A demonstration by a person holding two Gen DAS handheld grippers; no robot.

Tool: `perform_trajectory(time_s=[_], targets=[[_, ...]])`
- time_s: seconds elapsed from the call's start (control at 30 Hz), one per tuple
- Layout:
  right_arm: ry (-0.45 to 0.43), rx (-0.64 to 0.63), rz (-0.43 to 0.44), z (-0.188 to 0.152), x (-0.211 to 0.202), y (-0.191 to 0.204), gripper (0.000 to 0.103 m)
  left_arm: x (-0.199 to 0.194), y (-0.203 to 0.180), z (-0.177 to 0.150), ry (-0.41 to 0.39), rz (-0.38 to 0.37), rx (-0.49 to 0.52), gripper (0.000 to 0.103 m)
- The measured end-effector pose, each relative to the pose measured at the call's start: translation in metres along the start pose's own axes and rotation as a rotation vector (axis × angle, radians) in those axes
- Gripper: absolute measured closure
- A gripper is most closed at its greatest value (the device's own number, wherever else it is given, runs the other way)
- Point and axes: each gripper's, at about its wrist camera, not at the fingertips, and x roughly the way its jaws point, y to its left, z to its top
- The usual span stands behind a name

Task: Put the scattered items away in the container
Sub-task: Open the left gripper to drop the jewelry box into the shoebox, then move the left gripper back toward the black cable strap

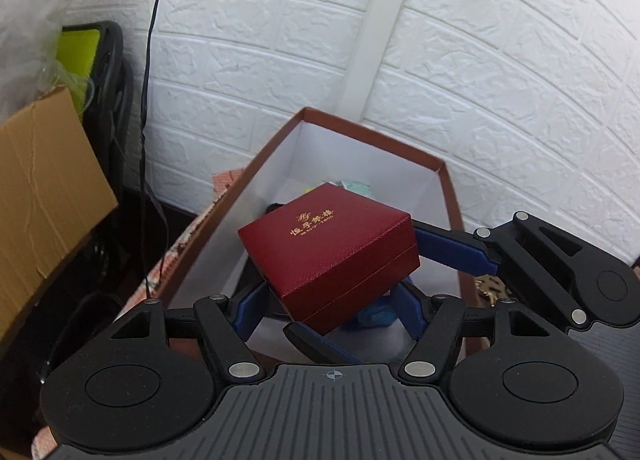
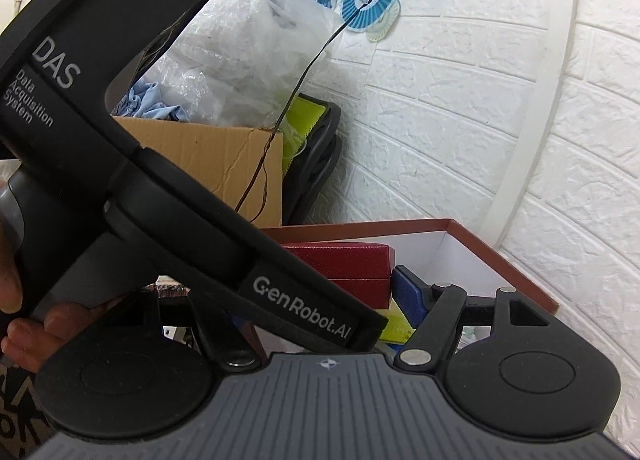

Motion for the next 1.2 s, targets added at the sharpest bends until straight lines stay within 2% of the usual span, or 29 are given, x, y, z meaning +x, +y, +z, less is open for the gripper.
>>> perform_trajectory(time_s=[0.03,0.1,0.17,0.27,0.33,0.43,0.87,1.2], targets=[[0.003,0.005,0.0,0.0,0.003,0.0,0.027,0.002,0.001,0.001,0.003,0.009,-0.002,0.021],[0.016,0.026,-0.001,-0.001,0.008,-0.003,0.028,0.001,0.0,0.002,-0.011,0.027,-0.009,0.005],[0.036,0.055,-0.015,-0.003,0.009,-0.005,0.022,-0.004,-0.001,0.001,-0.019,0.037,-0.025,0.0],[0.029,0.067,-0.064,-0.007,0.001,-0.008,0.008,-0.011,-0.005,-0.003,-0.029,0.014,-0.02,0.0],[0.034,0.08,-0.06,-0.009,-0.005,-0.013,0.005,-0.016,-0.009,-0.006,-0.035,0.016,-0.015,0.0],[0.028,0.104,-0.038,-0.01,-0.02,-0.016,0.003,-0.021,-0.018,-0.01,-0.041,0.02,-0.005,0.0],[-0.016,0.09,-0.099,-0.005,-0.079,-0.012,0.001,-0.063,-0.069,-0.021,-0.081,0.019,0.027,0.0],[-0.061,0.127,-0.141,-0.014,-0.152,-0.01,0.0,-0.097,-0.126,-0.06,-0.101,-0.009,0.045,0.0]])
